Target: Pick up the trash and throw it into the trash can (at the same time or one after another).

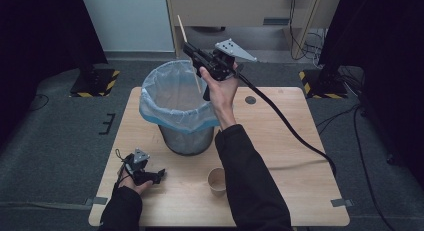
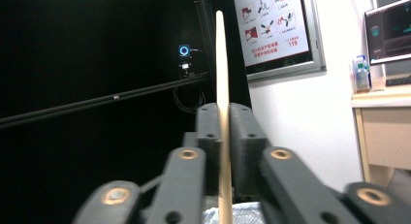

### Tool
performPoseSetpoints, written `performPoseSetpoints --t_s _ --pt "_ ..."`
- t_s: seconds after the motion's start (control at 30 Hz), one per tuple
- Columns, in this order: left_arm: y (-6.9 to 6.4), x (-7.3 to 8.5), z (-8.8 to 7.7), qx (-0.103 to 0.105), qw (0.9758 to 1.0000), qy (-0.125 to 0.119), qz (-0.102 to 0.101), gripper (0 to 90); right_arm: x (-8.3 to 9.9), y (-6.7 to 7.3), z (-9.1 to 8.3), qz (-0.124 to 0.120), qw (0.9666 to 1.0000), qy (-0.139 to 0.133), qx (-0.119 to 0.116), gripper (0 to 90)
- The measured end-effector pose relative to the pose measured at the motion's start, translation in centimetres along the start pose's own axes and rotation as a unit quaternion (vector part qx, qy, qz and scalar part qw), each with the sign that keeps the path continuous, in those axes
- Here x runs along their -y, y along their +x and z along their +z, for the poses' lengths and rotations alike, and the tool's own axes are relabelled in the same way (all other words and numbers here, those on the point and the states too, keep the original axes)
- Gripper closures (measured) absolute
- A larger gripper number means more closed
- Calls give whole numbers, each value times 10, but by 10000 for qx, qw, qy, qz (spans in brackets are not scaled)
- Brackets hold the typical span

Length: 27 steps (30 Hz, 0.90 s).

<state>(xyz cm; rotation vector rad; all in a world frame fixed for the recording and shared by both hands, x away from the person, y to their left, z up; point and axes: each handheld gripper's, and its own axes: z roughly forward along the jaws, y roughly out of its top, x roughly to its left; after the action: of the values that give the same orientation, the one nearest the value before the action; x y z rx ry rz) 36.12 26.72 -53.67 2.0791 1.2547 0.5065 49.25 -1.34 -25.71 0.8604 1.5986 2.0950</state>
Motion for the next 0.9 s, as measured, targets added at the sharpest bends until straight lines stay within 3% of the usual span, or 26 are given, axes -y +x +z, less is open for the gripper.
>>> performPoseSetpoints --t_s 0.1,0.33,0.47,0.6,0.9 --pt "0 0 0 1 10000 0 -1 0 2 -4 5 53 9999 71 58 602" --pt "0 0 0 1 10000 1 -2 0 -9 -2 -8 -131 9998 159 74 481" --pt "0 0 0 1 10000 1 1 0 -18 4 -24 -359 9986 386 85 450" --pt "0 0 0 0 10000 5 -1 0 -21 4 -50 -284 9989 358 41 450" --pt "0 0 0 -5 10000 4 -2 0 -21 -12 -125 -347 9969 518 483 397"
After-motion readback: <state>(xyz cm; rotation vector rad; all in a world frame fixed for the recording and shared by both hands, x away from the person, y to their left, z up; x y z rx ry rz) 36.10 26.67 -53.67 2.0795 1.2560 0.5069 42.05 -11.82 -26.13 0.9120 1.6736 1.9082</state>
